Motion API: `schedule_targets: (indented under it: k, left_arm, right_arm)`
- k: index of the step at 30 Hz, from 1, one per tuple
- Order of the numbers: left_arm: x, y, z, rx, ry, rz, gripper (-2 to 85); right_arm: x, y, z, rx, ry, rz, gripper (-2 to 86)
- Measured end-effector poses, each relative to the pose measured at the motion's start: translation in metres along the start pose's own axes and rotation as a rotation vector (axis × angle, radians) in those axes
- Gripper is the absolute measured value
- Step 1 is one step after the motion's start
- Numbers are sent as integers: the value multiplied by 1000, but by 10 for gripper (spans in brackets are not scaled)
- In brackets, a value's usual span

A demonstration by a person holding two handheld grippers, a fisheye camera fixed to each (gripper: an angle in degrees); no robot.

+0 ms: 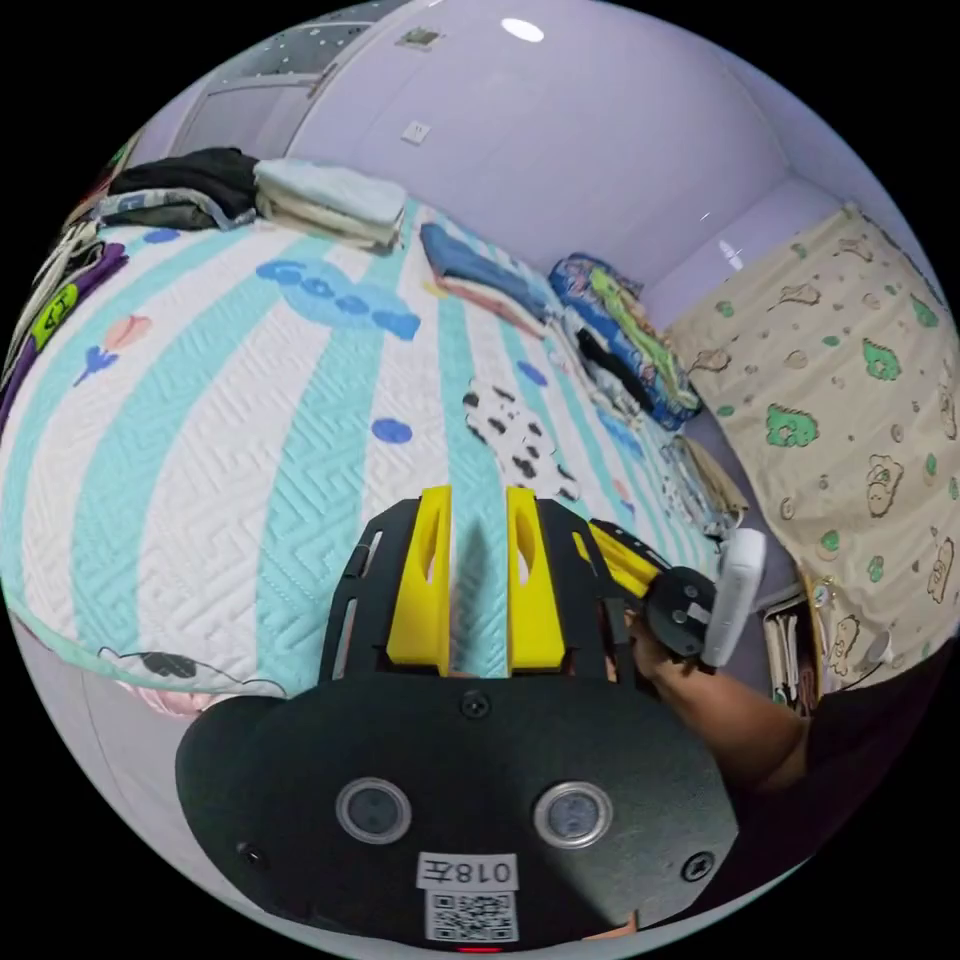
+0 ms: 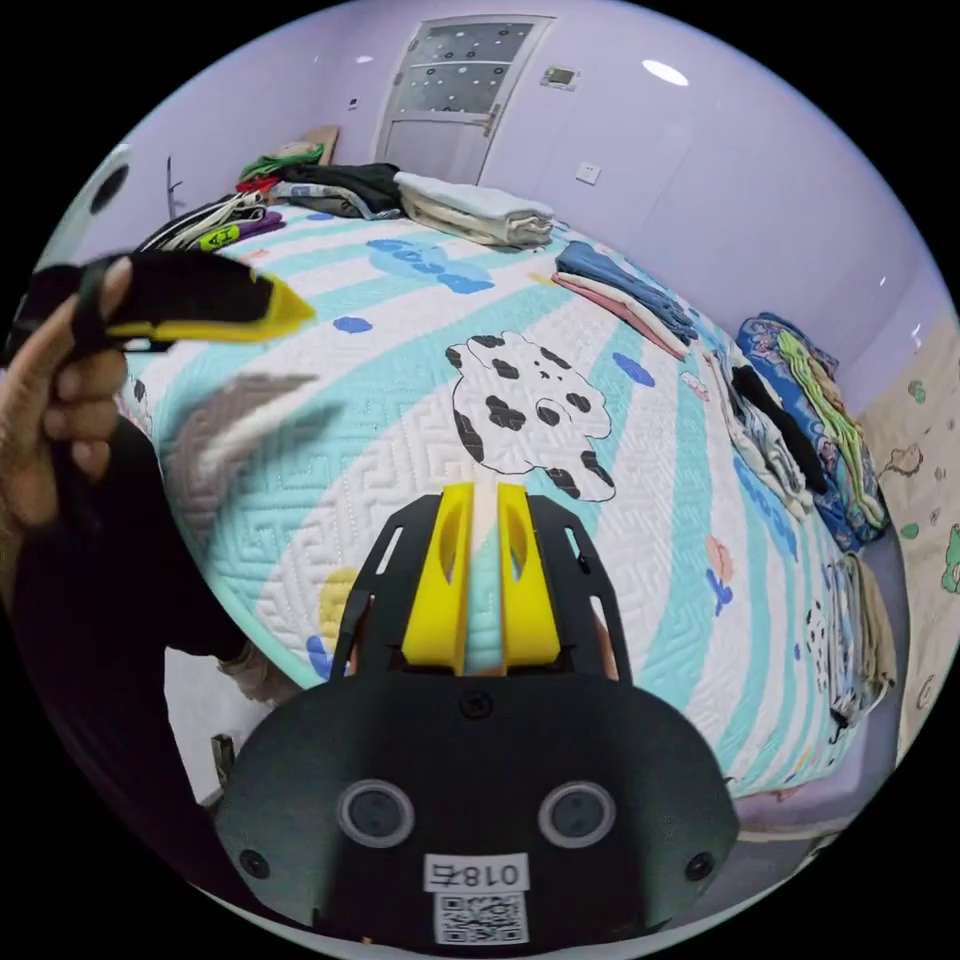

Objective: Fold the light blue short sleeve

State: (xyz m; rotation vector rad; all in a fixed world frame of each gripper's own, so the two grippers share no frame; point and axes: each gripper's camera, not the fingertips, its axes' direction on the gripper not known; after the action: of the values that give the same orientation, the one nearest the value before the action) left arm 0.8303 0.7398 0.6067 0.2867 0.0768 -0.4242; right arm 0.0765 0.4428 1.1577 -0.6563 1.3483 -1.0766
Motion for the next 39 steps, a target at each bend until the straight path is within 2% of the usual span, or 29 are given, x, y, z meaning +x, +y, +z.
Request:
schedule_targets:
  k: [3, 6, 9, 11, 12, 14, 17, 21, 23, 26, 30, 34, 35, 39]
  left_arm:
    - [-9, -11, 48, -128, -24, -34, 72]
    - [-17, -18, 50, -80, -54, -34, 72]
    - [-25, -34, 51, -95, 101, -38, 91]
    - [-29, -53, 46, -117, 274, -19, 50]
    - [-30, -60, 42, -96, 337, -7, 50]
    - [-40, -86, 5, 165, 396, 16, 51]
    - [-69, -114, -20, 414, 449, 64, 71]
    - [-122, -117, 4, 402, 529, -61, 76]
    - [-153, -105, 17, 423, 574, -274, 68]
    - [-173, -110, 12, 427, 537, -351, 64]
    - [-179, -113, 10, 412, 532, -382, 62]
    - [-182, -118, 5, 403, 520, -420, 63]
    - [-182, -119, 4, 399, 523, -426, 63]
    - [-182, -121, -3, 400, 541, -445, 63]
  right_arm:
    - [13, 15, 3, 28, -57, 43, 49]
    - [29, 28, 7, 49, -125, 82, 45]
    - [37, 40, 10, 72, -142, 75, 37]
    - [44, 43, 8, 70, -141, 73, 24]
    - [51, 44, 1, 108, -151, 68, 11]
    - [67, 41, -18, 246, -143, 106, 8]
    - [93, 2, -29, 404, -203, 88, 36]
    - [108, -106, 9, 495, -269, -18, 65]
    - [104, -157, 37, 521, -264, -56, 75]
    - [92, -246, 95, 496, -222, -81, 92]
    - [93, -349, 172, 364, -195, 10, 111]
    - [93, -394, 225, 201, -51, 19, 117]
    - [94, -400, 244, 115, -32, 24, 107]
    - [88, -390, 243, 140, 7, -24, 2]
